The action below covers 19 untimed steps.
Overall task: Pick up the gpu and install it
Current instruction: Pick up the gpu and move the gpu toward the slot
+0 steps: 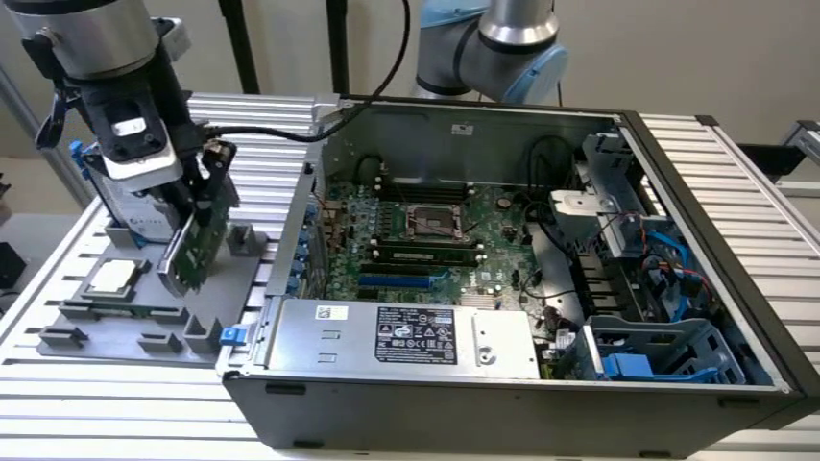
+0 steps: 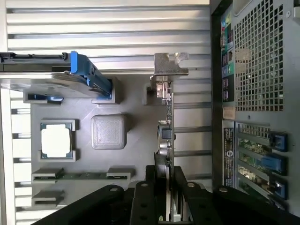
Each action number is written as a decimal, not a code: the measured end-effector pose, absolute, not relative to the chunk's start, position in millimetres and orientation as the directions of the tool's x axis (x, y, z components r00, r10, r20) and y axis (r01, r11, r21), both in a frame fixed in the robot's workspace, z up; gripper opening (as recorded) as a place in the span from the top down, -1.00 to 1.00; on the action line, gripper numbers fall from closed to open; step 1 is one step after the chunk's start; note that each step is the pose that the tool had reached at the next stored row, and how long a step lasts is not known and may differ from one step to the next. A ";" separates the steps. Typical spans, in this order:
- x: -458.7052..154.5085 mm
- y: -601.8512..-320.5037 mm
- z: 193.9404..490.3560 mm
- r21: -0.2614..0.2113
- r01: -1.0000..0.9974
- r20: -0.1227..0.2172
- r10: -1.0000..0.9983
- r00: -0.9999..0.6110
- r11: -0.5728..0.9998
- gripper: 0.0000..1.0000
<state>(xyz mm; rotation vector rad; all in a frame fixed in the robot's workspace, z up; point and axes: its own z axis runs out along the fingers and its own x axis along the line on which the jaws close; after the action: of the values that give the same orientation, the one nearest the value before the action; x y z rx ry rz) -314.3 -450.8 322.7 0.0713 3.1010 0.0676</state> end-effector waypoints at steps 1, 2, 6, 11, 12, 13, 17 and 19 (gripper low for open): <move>-313.2 -451.0 327.2 0.044 0.045 -0.038 0.047 -0.998 0.998 1.00; -312.2 -451.1 331.6 0.044 0.045 -0.038 0.047 -0.998 0.998 1.00; -307.3 -452.0 349.9 0.044 0.045 -0.037 0.047 -0.998 0.998 1.00; -300.3 -453.0 372.7 0.044 0.045 -0.037 0.047 -0.998 0.998 1.00; -298.7 -453.3 377.1 0.044 0.045 -0.036 0.047 -0.998 0.998 1.00; -296.7 -453.5 381.6 0.044 0.045 -0.036 0.047 -0.998 0.998 1.00; -285.4 -455.1 399.9 0.044 0.045 -0.036 0.046 -0.998 0.998 1.00; -277.2 -456.5 409.2 0.045 0.044 -0.035 0.046 -0.998 0.998 1.00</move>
<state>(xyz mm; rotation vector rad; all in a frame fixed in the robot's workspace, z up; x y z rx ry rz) -277.2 -456.5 409.2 0.0701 3.1037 0.0681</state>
